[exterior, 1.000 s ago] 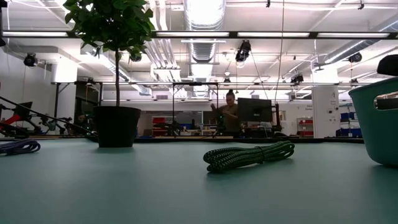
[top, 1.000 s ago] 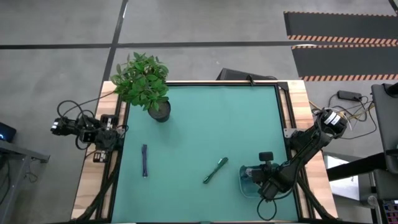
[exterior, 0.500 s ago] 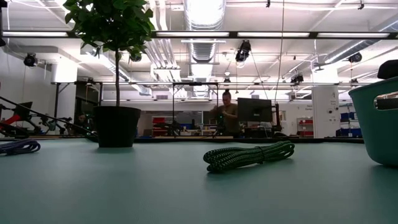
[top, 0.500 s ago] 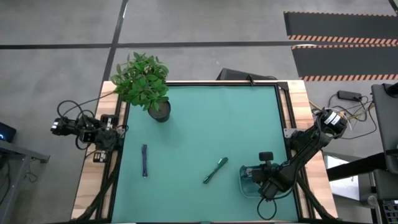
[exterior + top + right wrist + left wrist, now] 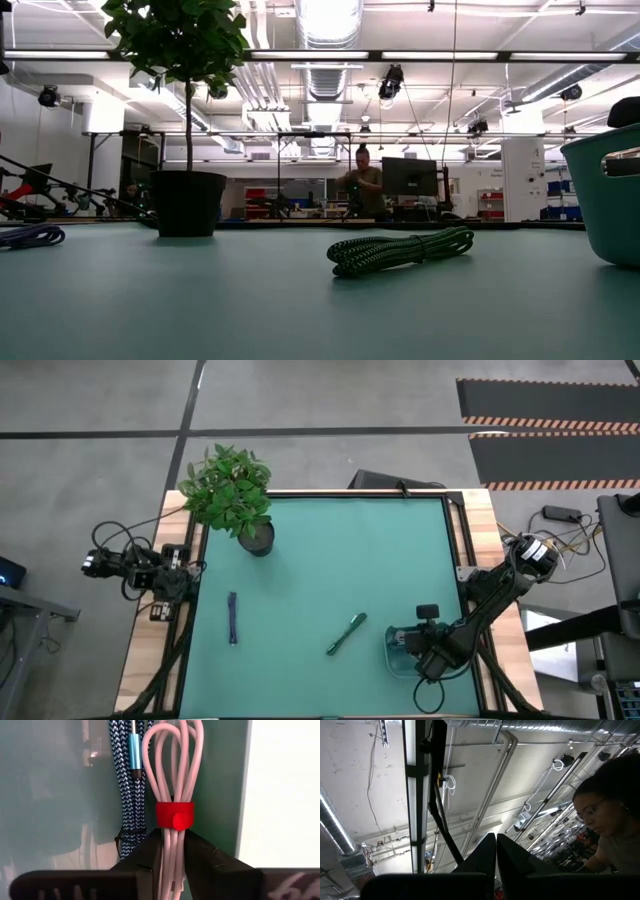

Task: Pick and place USB-C Cables
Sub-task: Put the pink charger cable into the green bin, then put the black violet charger cable into the green bin

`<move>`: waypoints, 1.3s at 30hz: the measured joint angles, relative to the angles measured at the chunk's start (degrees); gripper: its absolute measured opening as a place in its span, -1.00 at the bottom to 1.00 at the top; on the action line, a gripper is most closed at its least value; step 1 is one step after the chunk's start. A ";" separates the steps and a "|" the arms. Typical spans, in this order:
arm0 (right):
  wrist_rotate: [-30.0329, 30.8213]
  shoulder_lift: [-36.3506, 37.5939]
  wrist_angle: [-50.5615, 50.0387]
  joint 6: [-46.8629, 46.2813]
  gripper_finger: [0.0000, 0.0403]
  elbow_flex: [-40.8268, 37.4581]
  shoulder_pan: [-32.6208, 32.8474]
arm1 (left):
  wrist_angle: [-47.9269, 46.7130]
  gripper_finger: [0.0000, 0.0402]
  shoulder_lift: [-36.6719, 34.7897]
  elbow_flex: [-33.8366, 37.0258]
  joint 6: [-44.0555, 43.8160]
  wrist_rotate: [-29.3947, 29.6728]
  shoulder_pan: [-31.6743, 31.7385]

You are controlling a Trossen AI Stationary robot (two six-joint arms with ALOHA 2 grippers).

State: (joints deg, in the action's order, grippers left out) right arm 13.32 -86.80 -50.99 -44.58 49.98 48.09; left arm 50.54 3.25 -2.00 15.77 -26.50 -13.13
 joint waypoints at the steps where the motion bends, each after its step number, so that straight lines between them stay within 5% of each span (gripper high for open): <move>1: 0.00 0.00 0.00 0.00 -0.64 0.01 -0.01 | 0.00 -1.00 -0.02 0.01 0.00 0.00 -0.01; 12: -0.32 0.27 -4.36 0.00 -0.50 5.69 0.00 | -0.19 -1.00 0.02 0.00 -0.05 0.83 -0.02; 18: 0.46 1.12 -10.27 -1.30 -0.57 12.51 0.00 | -0.47 -1.00 3.14 0.00 -0.46 15.90 -0.02; 24: 15.65 1.94 -12.61 -9.56 -0.69 16.51 0.18 | 1.01 -1.00 12.33 -2.13 -3.36 32.75 -0.02; 31: 28.55 6.53 -7.01 2.22 -0.79 14.19 0.37 | 1.55 -1.00 27.04 -10.25 -9.40 33.79 -0.02; 39: 39.46 16.11 11.86 23.15 -0.84 4.42 0.40 | 0.92 -1.00 40.13 -19.02 -17.45 34.03 -1.18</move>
State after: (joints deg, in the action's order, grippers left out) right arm 52.78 -70.70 -39.13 -21.43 54.39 48.49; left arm 51.46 43.38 -21.02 -1.68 7.53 -14.30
